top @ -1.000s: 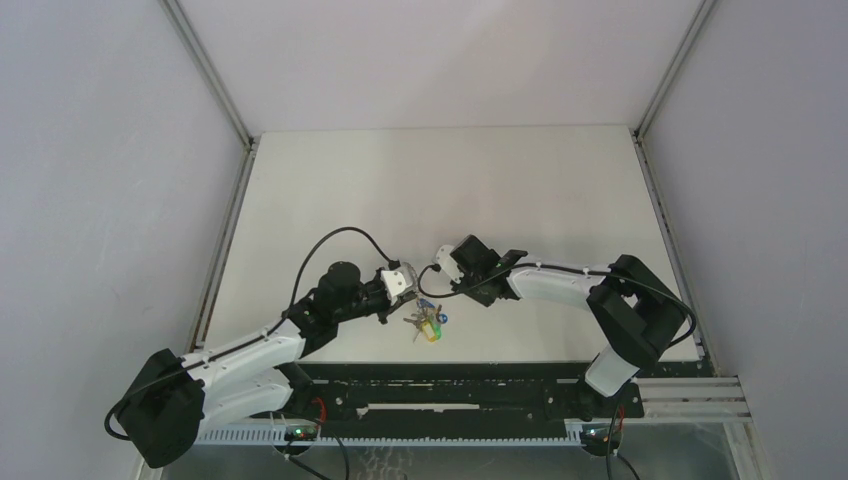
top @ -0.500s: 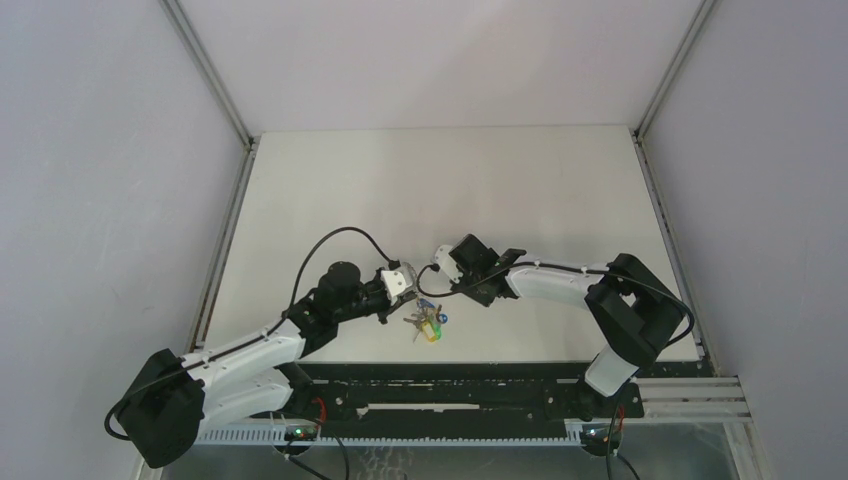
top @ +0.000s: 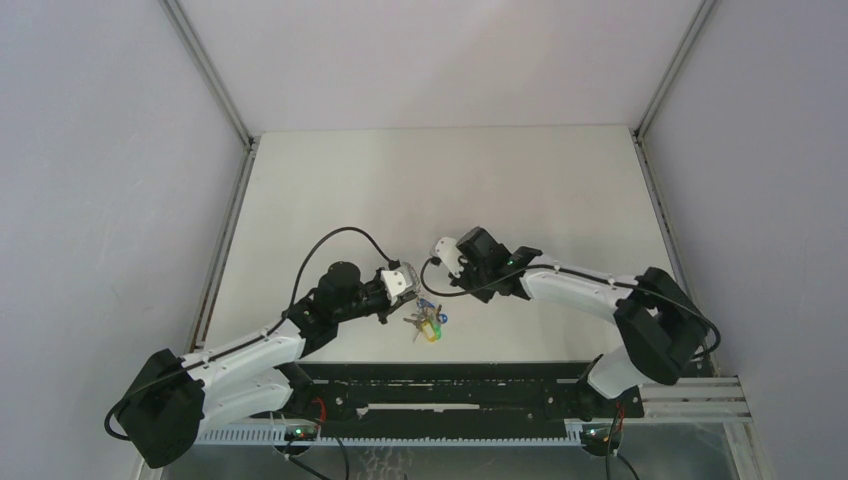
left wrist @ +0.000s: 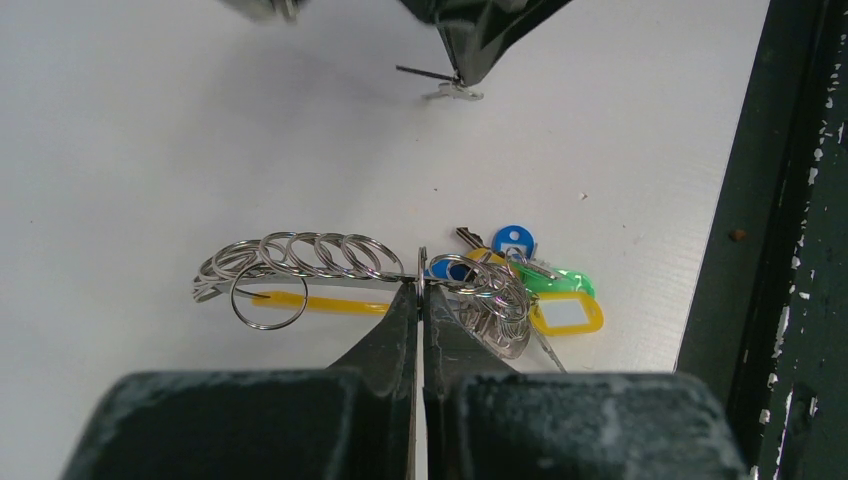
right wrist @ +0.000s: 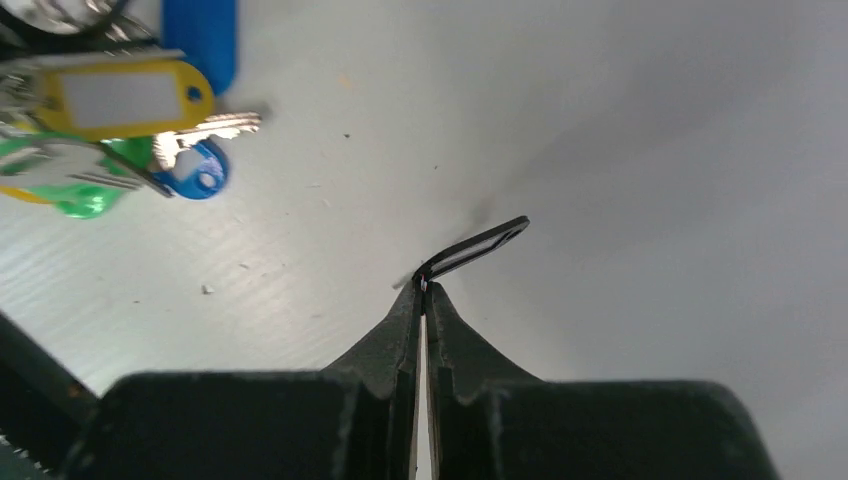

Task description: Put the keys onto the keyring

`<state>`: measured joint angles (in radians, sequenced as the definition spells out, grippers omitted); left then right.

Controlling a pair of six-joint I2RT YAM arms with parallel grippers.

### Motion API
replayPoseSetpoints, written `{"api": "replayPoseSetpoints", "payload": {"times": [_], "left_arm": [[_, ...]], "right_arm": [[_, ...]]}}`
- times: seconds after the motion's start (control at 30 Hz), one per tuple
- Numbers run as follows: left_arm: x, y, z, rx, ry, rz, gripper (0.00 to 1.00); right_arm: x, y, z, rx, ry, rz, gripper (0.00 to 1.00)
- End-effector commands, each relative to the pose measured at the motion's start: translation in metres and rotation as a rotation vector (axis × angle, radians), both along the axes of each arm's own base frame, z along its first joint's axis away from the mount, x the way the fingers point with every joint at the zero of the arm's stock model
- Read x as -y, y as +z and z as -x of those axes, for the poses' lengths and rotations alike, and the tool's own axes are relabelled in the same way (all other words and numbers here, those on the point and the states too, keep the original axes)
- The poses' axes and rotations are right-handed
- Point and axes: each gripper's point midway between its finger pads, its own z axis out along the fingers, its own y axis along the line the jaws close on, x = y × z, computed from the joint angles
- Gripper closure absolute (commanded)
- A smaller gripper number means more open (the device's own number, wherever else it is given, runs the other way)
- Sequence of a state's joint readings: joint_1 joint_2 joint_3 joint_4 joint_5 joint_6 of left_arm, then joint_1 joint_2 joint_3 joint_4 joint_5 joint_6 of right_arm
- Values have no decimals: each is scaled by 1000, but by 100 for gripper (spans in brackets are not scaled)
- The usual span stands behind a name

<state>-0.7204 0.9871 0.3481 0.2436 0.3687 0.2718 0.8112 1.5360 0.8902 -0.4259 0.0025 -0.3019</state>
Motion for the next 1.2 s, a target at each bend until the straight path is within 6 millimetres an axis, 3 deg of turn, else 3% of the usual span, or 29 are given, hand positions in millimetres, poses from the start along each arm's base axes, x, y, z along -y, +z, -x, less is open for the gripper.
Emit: {"api": "replayPoseSetpoints", "payload": {"times": [0.0,0.1,0.2,0.3,0.33,0.4,0.43,0.5,0.6,0.67,0.7,0.77,0.83,0.87,0.93,0.97,1.03,1.13,1.17], "left_arm": [[11,43,-10,93,-4,96,100],[10,44,-10,95,-3,99,100],[10,44,-10,95,-2,100,100],[10,46,-10,97,-1,104,100],[10,46,-10,98,-1,105,100],[10,47,-10,102,3,107,100],[10,47,-9,104,3,110,100],[11,49,-9,103,0,116,100],[10,48,-9,101,2,114,100],[10,49,-9,105,6,116,100],[10,50,-9,107,7,119,100],[9,49,-10,107,11,118,100],[9,49,-9,105,12,119,100],[10,49,-9,106,10,120,100],[9,50,-10,107,16,119,100],[9,50,-11,108,18,118,100],[10,49,-10,105,16,121,100],[10,50,-11,104,17,120,100],[10,49,-10,103,15,120,100]], "right_arm": [[-22,45,-5,102,78,-176,100],[-12,43,0,85,122,-104,100],[14,41,-12,84,-18,119,100],[13,42,2,38,15,139,100],[17,46,-3,66,-16,148,100],[44,56,-14,126,-137,260,100],[52,58,-10,90,-148,303,100],[34,58,10,-28,-68,236,100],[46,57,10,-59,-141,299,100],[27,51,28,-190,-64,203,100],[30,50,20,-156,-106,210,100],[70,51,-5,-47,-321,383,100],[66,47,11,-241,-285,345,100],[64,47,8,-224,-295,346,100],[87,55,-8,-105,-418,441,100],[81,54,-2,-167,-386,401,100],[36,51,16,-293,-202,195,100],[19,52,21,-329,-154,110,100],[8,54,23,-402,-140,-3,100]]}}
